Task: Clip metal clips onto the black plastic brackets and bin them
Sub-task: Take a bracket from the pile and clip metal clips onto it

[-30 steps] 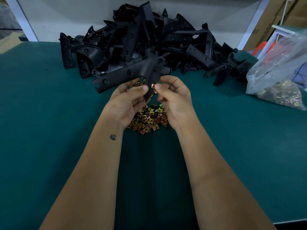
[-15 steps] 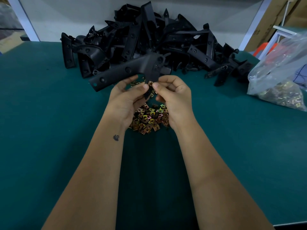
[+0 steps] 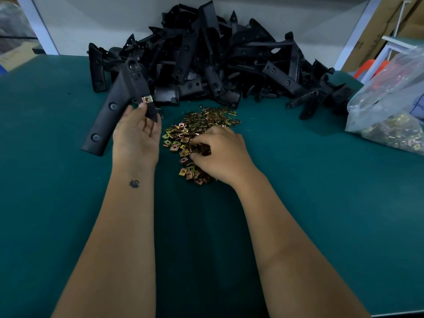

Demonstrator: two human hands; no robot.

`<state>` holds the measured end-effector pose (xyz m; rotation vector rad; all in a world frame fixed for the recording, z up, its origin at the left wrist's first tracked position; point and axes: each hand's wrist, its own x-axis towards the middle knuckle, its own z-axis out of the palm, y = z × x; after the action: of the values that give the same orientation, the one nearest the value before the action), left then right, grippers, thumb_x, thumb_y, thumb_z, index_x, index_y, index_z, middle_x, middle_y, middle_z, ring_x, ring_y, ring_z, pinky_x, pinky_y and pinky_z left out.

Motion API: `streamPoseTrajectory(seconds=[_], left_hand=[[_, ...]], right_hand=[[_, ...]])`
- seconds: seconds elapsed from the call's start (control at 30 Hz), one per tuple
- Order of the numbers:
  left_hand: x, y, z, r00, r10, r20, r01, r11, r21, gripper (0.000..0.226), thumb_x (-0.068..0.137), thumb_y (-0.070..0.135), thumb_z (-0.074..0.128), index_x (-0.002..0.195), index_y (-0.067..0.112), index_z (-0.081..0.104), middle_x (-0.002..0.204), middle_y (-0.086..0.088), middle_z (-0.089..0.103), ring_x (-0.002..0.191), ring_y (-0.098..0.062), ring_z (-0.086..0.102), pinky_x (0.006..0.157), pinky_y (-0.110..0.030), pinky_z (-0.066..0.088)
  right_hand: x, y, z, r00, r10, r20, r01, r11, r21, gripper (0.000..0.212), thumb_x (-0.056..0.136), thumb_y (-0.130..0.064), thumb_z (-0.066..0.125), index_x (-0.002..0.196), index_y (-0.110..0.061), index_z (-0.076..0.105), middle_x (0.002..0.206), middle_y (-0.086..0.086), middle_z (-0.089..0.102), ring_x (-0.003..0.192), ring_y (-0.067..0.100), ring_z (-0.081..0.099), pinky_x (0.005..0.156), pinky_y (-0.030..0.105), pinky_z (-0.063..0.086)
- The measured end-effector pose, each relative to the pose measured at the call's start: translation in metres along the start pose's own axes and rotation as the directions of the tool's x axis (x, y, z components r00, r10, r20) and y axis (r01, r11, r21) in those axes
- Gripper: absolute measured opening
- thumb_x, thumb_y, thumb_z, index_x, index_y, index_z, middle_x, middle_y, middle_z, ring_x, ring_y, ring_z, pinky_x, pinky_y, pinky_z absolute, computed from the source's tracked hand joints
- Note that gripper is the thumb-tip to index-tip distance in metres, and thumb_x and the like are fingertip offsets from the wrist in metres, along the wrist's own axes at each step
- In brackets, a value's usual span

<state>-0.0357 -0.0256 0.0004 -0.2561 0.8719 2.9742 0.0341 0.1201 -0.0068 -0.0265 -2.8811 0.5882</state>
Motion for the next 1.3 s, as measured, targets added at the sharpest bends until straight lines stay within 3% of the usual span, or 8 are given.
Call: streamPoseTrajectory(seconds=[0.2, 0.37, 0.5, 0.67, 0.77, 0.83, 1.03, 1.3], left_hand=[[-0.003, -0.001, 0.002, 0.999, -0.042, 0.006, 0.041, 0.999, 0.03, 0.013, 0.096, 0.0, 0.056, 0.091, 0.012, 0.059, 0.074, -0.002, 0.073, 0.076, -0.013, 0.069, 0.073, -0.022, 0.057], [-0.002, -0.001, 0.001, 0.999, -0.05, 0.014, 0.049, 0.998, 0.03, 0.012, 0.097, -0.001, 0.054, 0.104, 0.009, 0.055, 0.09, -0.007, 0.07, 0.089, -0.019, 0.073, 0.077, -0.029, 0.06], [-0.001, -0.002, 0.001, 0.998, -0.055, 0.022, 0.055, 0.998, -0.013, 0.022, 0.096, -0.003, 0.055, 0.117, 0.004, 0.051, 0.093, -0.009, 0.069, 0.088, -0.02, 0.073, 0.075, -0.028, 0.059], [-0.001, -0.003, 0.0, 0.997, -0.063, 0.041, 0.064, 0.998, -0.005, 0.015, 0.096, -0.003, 0.054, 0.108, 0.006, 0.054, 0.094, -0.009, 0.069, 0.086, -0.018, 0.073, 0.074, -0.026, 0.058], [-0.001, -0.004, 0.0, 0.996, -0.075, 0.052, 0.074, 0.997, 0.014, 0.012, 0.096, -0.003, 0.054, 0.104, 0.006, 0.057, 0.094, -0.009, 0.07, 0.084, -0.017, 0.073, 0.072, -0.025, 0.058], [-0.002, -0.004, 0.0, 0.995, -0.084, 0.056, 0.082, 0.996, 0.033, 0.01, 0.097, -0.002, 0.054, 0.098, 0.007, 0.059, 0.093, -0.008, 0.07, 0.082, -0.016, 0.073, 0.072, -0.024, 0.058], [-0.006, -0.004, 0.003, 0.986, -0.127, 0.107, 0.127, 0.992, 0.007, 0.003, 0.096, 0.0, 0.056, 0.094, 0.001, 0.058, 0.075, -0.008, 0.074, 0.08, -0.019, 0.074, 0.073, -0.024, 0.058], [-0.016, -0.022, 0.013, 0.927, -0.26, 0.269, 0.194, 0.949, 0.247, 0.012, 0.094, 0.001, 0.057, 0.106, 0.0, 0.057, 0.086, -0.009, 0.075, 0.083, -0.017, 0.074, 0.068, -0.02, 0.058]], right_hand=[[0.001, 0.003, -0.002, 0.998, 0.027, -0.056, -0.025, 0.999, 0.036, 0.022, 0.091, -0.036, 0.066, 0.113, -0.035, 0.07, 0.105, -0.009, 0.054, 0.115, 0.018, 0.049, 0.093, 0.035, 0.032], [0.0, 0.005, -0.005, 0.996, 0.023, -0.085, -0.012, 0.993, 0.118, 0.017, 0.089, -0.026, 0.07, 0.106, -0.028, 0.072, 0.105, -0.007, 0.059, 0.108, 0.018, 0.054, 0.093, 0.039, 0.045], [0.0, 0.009, -0.006, 0.987, 0.057, -0.148, -0.031, 0.984, 0.176, 0.023, 0.092, -0.008, 0.062, 0.106, -0.022, 0.072, 0.097, -0.009, 0.063, 0.097, 0.017, 0.061, 0.082, 0.029, 0.048], [0.001, 0.013, -0.005, 0.967, 0.147, -0.206, -0.088, 0.958, 0.273, 0.024, 0.093, -0.006, 0.059, 0.108, -0.021, 0.07, 0.1, -0.006, 0.064, 0.095, 0.013, 0.059, 0.082, 0.031, 0.052], [0.003, 0.012, -0.007, 0.946, 0.227, -0.232, -0.092, 0.873, 0.478, 0.028, 0.092, -0.004, 0.062, 0.11, -0.023, 0.071, 0.089, -0.017, 0.059, 0.084, 0.0, 0.058, 0.072, 0.007, 0.044], [0.004, 0.011, -0.009, 0.931, 0.274, -0.241, -0.086, 0.807, 0.584, 0.026, 0.091, -0.004, 0.063, 0.108, -0.021, 0.073, 0.085, -0.019, 0.061, 0.081, -0.003, 0.059, 0.069, 0.001, 0.042], [0.002, 0.01, -0.017, 0.908, 0.394, -0.145, -0.089, 0.519, 0.85, 0.021, 0.091, -0.002, 0.064, 0.093, -0.022, 0.071, 0.083, -0.003, 0.074, 0.072, 0.006, 0.071, 0.071, 0.016, 0.055], [0.004, 0.013, -0.019, 0.912, 0.397, -0.103, 0.006, 0.237, 0.971, 0.022, 0.09, 0.005, 0.063, 0.102, -0.012, 0.072, 0.085, -0.001, 0.071, 0.077, 0.007, 0.068, 0.078, 0.02, 0.055]])
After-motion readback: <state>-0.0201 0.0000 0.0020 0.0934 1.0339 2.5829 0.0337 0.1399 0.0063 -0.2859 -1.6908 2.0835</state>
